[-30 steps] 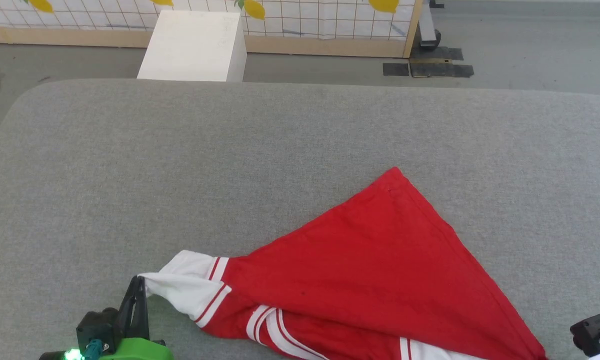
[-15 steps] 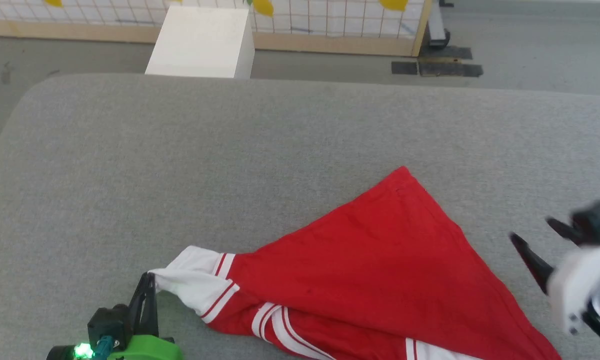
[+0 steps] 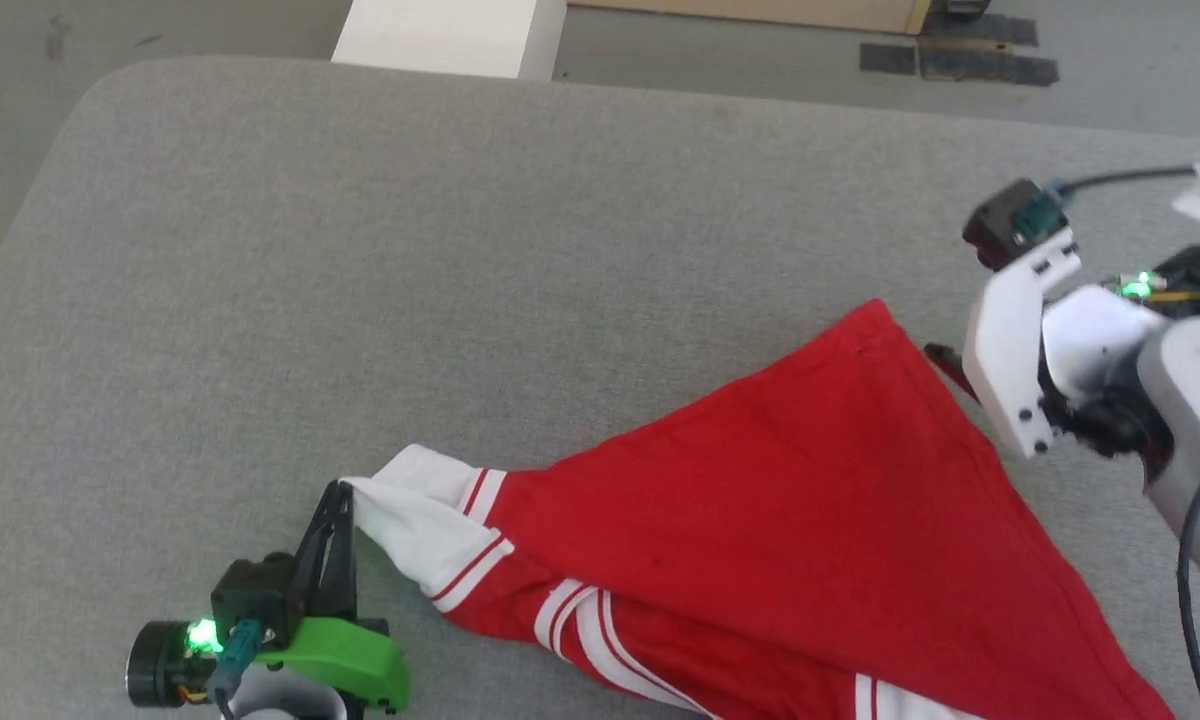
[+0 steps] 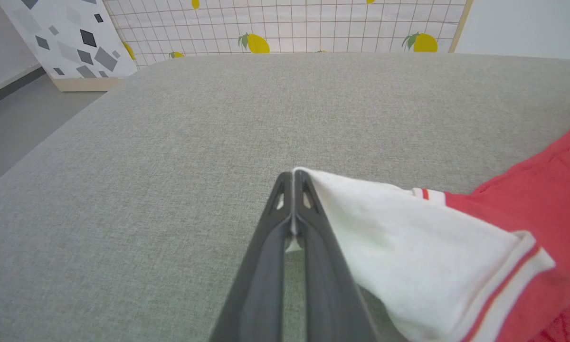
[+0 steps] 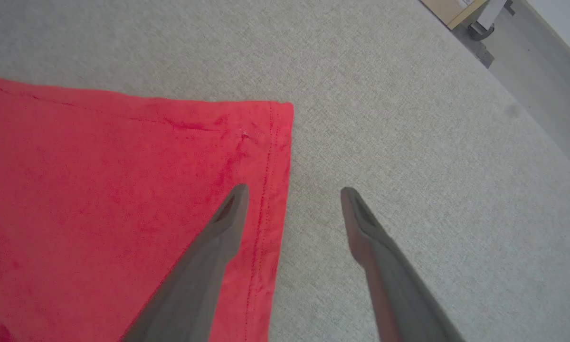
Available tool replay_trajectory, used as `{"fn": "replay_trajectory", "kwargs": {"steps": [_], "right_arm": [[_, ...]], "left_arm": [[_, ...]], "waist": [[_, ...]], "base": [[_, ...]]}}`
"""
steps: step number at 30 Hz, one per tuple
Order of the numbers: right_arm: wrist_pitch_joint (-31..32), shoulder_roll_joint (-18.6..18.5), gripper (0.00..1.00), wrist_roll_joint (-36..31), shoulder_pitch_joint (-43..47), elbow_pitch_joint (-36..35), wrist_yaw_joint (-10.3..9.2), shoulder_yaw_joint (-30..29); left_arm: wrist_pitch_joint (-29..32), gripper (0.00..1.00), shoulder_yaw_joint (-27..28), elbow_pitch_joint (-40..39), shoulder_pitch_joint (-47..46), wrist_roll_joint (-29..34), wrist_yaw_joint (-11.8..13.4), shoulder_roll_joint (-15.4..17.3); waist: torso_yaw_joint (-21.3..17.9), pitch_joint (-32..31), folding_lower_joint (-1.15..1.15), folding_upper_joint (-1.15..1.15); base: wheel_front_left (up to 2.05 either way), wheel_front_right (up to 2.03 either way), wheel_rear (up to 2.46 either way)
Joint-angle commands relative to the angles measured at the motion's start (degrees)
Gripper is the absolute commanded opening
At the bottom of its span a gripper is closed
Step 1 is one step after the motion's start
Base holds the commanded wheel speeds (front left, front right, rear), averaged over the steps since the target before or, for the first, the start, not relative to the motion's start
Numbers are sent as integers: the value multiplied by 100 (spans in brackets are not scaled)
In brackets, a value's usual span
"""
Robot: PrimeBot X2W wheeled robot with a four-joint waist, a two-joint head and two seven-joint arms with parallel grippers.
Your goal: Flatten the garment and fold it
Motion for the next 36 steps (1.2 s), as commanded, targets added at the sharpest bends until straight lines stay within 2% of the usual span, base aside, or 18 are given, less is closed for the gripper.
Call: {"fn": "replay_trajectory", "kwargs": {"steps": [1,5,10,21,22,29,36], "right_arm": [[106,33,100,46,-244,231,-9,150],[335,132,100,126,-863,905,-9,610],[294,285,100,220,-1342,1533,-9,1099],[-207,428,100,553,-1428,2372,-9,2107],[-300,437,0,617,-1445,2408,-9,2158],[-1234,537,0,992,-1597,2534,-9,2284],[-2403,530,0,1232,-1534,2282,-9,2538]], "left_arm": [[-22,0,-42,-12,-127,-32,19,-27],[-22,0,-176,-12,-297,-71,21,-42],[-22,0,-308,-50,-463,-138,43,-54],[-22,0,-380,-3,-597,-215,70,-63],[-22,0,-362,6,-591,-216,73,-63],[-22,0,-199,136,-485,-182,52,-29],[-22,0,-64,228,-306,-114,42,43]], "waist": [[199,211,0,0],[347,412,0,0],[481,641,0,0],[519,823,0,0],[490,809,0,0],[307,527,0,0],[57,-38,0,0]], "base": [[0,0,0],[0,0,0],[0,0,0],[0,0,0],[0,0,0],[0,0,0],[0,0,0]]}}
